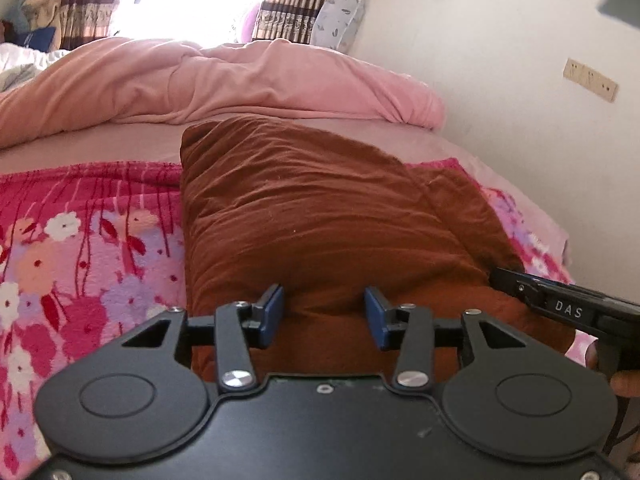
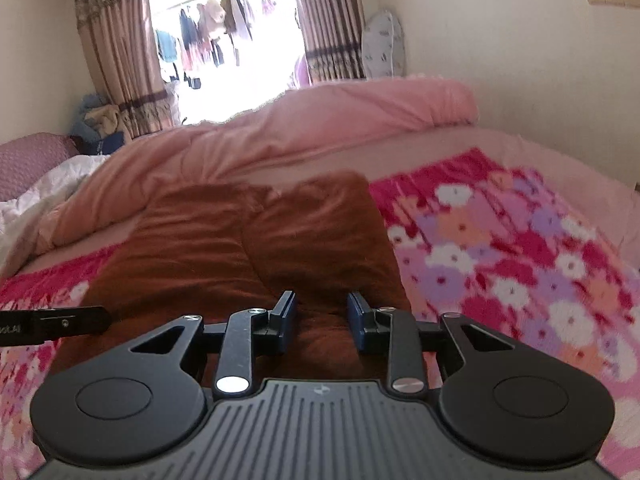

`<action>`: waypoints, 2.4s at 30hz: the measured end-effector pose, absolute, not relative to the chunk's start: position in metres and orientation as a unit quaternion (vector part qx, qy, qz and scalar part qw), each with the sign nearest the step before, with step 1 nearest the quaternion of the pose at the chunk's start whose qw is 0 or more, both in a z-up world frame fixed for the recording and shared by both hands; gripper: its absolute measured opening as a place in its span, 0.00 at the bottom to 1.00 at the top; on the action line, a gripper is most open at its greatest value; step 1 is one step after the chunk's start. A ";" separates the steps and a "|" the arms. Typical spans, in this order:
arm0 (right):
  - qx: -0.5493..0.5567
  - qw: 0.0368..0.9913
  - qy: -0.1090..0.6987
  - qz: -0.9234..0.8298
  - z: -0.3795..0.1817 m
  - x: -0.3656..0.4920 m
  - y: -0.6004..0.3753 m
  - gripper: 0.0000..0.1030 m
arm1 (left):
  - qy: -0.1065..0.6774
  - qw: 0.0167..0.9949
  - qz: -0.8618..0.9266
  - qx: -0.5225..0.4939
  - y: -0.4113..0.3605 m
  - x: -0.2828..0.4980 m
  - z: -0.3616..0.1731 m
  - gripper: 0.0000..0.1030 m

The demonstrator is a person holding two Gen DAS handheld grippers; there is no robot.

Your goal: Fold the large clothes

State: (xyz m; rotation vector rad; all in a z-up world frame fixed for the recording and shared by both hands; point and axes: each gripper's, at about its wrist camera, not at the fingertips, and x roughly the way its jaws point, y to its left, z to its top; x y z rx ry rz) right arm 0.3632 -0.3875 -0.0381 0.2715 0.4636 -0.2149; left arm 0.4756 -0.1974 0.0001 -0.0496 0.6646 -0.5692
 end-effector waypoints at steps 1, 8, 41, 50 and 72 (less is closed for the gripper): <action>0.134 0.958 0.230 -0.105 -0.042 0.364 -0.388 0.34 | 0.321 0.906 -0.276 -0.023 -0.197 0.475 -0.002 0.43; 0.118 0.961 0.227 -0.103 -0.027 0.360 -0.384 0.35 | 0.309 0.909 -0.280 -0.001 -0.201 0.474 0.023 0.43; 0.289 0.932 0.215 0.030 -0.016 0.366 -0.489 0.77 | 0.277 0.920 -0.242 -0.136 -0.106 0.490 0.011 0.86; 0.486 0.835 0.229 0.115 -0.097 0.369 -0.547 0.79 | 0.386 0.829 -0.254 -0.315 -0.049 0.515 -0.067 0.85; 0.500 0.810 0.248 0.179 -0.115 0.433 -0.534 0.92 | 0.421 0.753 -0.373 -0.341 -0.128 0.586 -0.076 1.00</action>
